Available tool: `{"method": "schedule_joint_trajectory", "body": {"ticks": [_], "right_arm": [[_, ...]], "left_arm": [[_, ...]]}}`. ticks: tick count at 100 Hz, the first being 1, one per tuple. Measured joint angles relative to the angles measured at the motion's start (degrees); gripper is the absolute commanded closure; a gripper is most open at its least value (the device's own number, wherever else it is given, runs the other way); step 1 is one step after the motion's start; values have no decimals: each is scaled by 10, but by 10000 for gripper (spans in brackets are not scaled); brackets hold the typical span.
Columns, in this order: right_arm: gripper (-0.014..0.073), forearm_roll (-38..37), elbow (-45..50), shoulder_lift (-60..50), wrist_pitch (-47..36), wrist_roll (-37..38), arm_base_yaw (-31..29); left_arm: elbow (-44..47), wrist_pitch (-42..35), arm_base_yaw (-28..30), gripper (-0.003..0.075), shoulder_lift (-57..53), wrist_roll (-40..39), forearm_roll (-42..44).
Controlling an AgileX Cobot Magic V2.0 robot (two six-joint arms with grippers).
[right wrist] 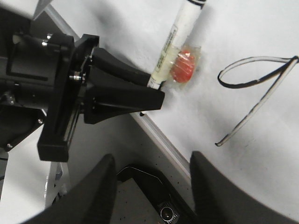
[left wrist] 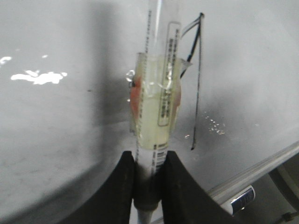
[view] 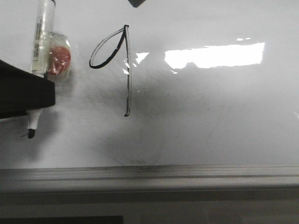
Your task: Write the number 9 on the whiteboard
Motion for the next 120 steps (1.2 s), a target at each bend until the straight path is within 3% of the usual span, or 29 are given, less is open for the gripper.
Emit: {"method": "schedule_joint_trajectory", "body": {"ticks": [21, 59, 66, 83, 90, 100, 107, 120], "right_arm": [[282, 0, 0, 0, 0, 0, 0], [282, 2, 0, 0, 0, 0, 0], [282, 2, 0, 0, 0, 0, 0], [282, 3, 0, 0, 0, 0, 0], [282, 4, 0, 0, -1, 0, 0], [285, 4, 0, 0, -7, 0, 0], [340, 1, 0, 0, -12, 0, 0], [559, -11, 0, 0, -15, 0, 0]], "left_arm": [[0, -19, 0, 741, 0, 109, -125], [0, -29, 0, 735, 0, 147, -145], [0, -29, 0, 684, 0, 147, -145], [1, -25, 0, 411, 0, 147, -145], [1, -20, 0, 361, 0, 147, -143], [1, -16, 0, 355, 0, 147, -141], [1, -14, 0, 355, -5, 147, -140], [1, -14, 0, 356, -23, 147, -143]]}}
